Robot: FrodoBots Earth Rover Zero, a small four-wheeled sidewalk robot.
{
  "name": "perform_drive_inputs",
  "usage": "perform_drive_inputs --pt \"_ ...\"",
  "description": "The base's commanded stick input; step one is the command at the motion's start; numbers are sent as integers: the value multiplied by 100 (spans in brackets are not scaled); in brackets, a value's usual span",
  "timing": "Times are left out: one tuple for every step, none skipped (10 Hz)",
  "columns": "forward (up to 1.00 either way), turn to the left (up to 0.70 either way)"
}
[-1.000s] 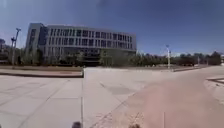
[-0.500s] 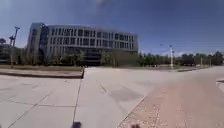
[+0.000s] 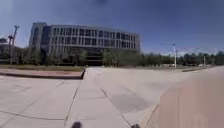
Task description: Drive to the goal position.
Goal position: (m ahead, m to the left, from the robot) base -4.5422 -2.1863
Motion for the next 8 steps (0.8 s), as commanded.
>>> perform_drive_inputs --pt "85 2" --pt "85 2" --pt "85 2" --pt "85 2" --pt "85 2" --pt "85 2" --pt "85 2" --pt "85 2"
